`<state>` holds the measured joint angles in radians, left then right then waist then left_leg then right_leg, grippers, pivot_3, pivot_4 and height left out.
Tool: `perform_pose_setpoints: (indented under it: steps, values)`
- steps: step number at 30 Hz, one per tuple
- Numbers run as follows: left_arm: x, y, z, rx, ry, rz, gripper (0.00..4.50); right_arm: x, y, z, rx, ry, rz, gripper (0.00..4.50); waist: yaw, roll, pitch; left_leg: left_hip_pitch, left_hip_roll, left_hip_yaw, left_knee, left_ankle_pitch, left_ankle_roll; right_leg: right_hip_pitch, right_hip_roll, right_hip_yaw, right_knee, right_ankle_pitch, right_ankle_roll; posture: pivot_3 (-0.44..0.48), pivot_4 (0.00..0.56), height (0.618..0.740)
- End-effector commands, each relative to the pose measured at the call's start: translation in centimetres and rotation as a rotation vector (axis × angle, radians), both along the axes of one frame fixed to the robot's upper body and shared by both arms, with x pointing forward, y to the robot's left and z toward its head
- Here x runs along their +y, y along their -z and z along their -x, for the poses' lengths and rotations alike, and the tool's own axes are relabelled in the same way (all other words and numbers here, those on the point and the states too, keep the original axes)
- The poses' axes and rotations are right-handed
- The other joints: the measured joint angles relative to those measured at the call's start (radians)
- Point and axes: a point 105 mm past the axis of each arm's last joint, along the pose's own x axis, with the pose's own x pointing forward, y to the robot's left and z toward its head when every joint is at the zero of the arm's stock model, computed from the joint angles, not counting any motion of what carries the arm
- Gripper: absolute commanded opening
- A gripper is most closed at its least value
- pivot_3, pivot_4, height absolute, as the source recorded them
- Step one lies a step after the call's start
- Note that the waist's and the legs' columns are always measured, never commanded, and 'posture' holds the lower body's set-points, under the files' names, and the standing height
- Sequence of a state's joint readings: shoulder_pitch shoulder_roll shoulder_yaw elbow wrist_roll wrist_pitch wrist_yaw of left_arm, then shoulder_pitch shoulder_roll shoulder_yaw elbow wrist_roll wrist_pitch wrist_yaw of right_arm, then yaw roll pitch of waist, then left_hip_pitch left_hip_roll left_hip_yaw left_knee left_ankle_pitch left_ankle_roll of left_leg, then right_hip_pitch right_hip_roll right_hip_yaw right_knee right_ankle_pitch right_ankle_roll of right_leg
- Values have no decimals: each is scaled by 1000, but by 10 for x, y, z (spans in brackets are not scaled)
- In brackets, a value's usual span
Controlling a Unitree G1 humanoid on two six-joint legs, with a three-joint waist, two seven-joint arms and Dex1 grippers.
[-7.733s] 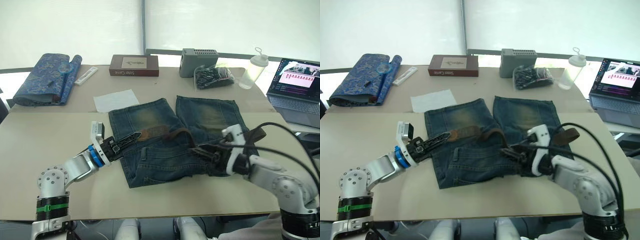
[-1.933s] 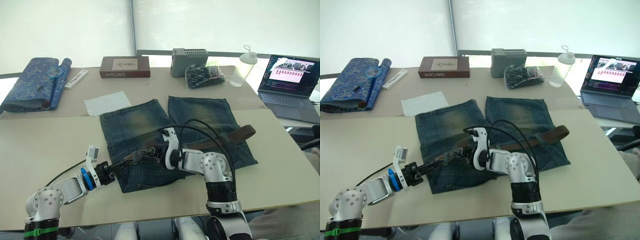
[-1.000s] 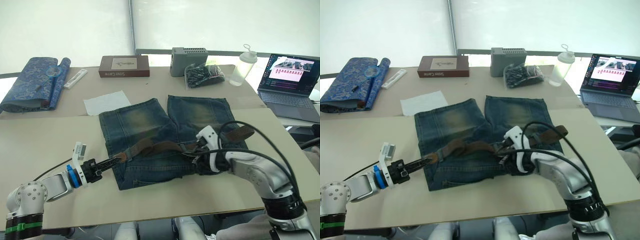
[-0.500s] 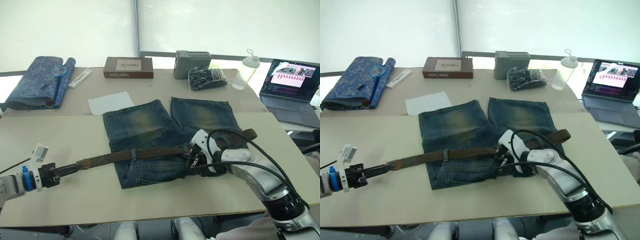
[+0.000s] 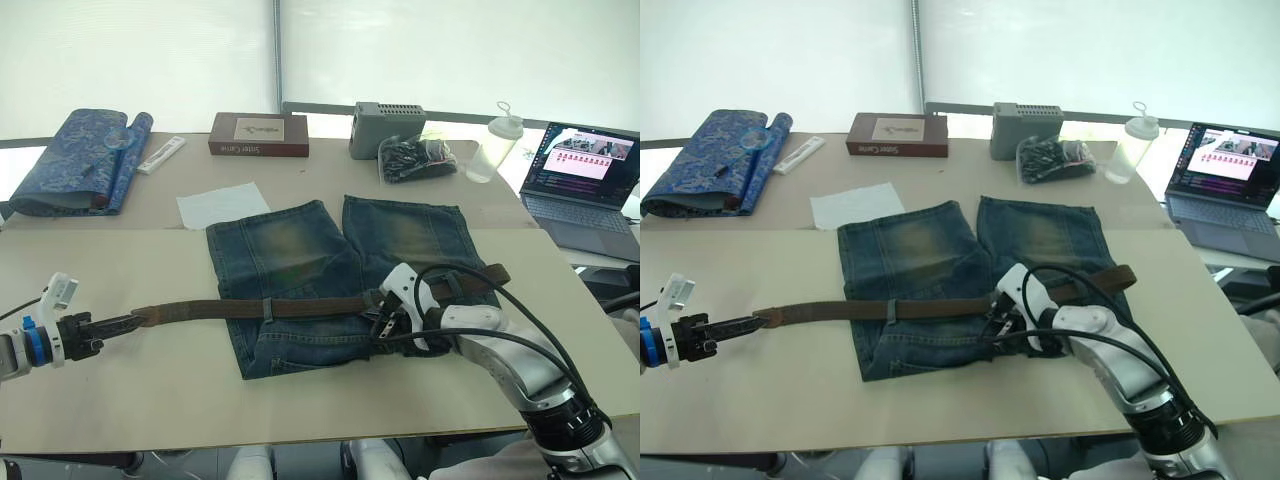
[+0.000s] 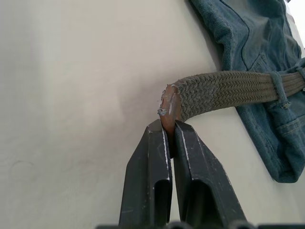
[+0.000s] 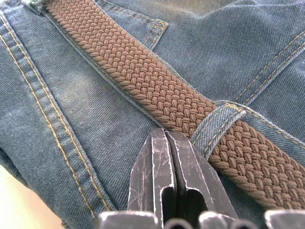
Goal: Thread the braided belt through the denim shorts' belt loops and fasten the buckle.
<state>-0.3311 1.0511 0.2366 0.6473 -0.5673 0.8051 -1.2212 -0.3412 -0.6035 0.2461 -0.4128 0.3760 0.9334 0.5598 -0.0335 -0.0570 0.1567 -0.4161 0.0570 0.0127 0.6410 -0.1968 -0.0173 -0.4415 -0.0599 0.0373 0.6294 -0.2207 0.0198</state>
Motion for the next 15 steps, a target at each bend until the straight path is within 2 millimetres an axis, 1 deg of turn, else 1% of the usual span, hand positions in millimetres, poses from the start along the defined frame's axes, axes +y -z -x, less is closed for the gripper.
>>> perform_pose_setpoints:
  steps: [1, 3, 7, 12, 15]
  values:
    - [42, -12, -5, -61, -191, -129, 0, -13, 26, 4, 103, 79, 53, 44, 3, -1, 0, 0, 0, 0, 0, 0, 0, 0, 0, -1, 0, 0, 0, 0, 150, 718]
    - [54, -11, -6, -66, -247, -167, 0, -13, 26, 3, 104, 96, 47, 44, 5, -1, -1, 1, 1, 0, 0, 0, 0, 0, 0, -2, 0, 0, 0, 0, 150, 718]
    - [68, -1, -3, -49, -290, -257, 0, -15, 23, -4, 106, 144, 14, 44, 4, -1, -1, 2, 2, 2, 0, 0, 0, 1, 0, -2, 1, 1, -1, 0, 150, 718]
    - [88, -10, -11, -91, -420, -352, 0, -17, 19, -12, 85, 183, 2, 44, 8, -1, -1, 7, 8, 6, 0, 0, 0, 2, 1, -6, 1, 3, -4, 0, 150, 718]
    - [97, -17, -16, -113, -480, -402, 0, -16, 17, -14, 81, 189, -2, 44, 14, -1, -1, 9, 11, 7, 0, -1, -2, 3, 1, -11, 2, 4, -5, 0, 150, 718]
